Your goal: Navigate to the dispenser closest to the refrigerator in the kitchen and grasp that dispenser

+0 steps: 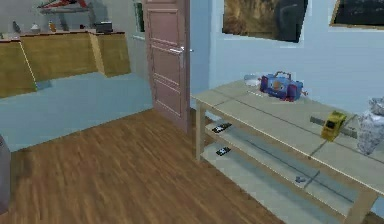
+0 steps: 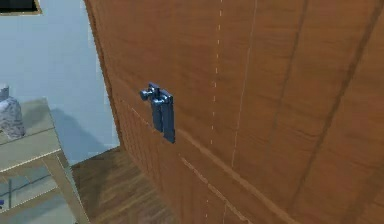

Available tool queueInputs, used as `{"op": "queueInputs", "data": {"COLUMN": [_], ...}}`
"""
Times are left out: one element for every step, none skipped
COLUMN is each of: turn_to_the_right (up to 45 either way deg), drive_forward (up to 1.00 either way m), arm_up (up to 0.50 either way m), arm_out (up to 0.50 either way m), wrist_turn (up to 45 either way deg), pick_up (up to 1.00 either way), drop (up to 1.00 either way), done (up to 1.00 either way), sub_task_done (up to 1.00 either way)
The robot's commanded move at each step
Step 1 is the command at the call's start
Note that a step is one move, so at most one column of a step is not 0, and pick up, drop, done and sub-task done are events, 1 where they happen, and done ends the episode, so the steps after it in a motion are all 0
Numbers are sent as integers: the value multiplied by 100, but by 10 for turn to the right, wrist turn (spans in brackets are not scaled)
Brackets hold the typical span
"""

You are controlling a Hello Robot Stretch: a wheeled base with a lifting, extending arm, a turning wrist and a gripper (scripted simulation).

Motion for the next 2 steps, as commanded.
{"op": "queueInputs", "data": {"turn_to_the_right": [0,-360], "drive_forward": [45,0], "arm_up": [0,0], "arm_out": [0,0], "wrist_turn": [0,0], "pick_up": [0,0], "drop": [0,0], "done": [0,0], "sub_task_done": [0,0]}}
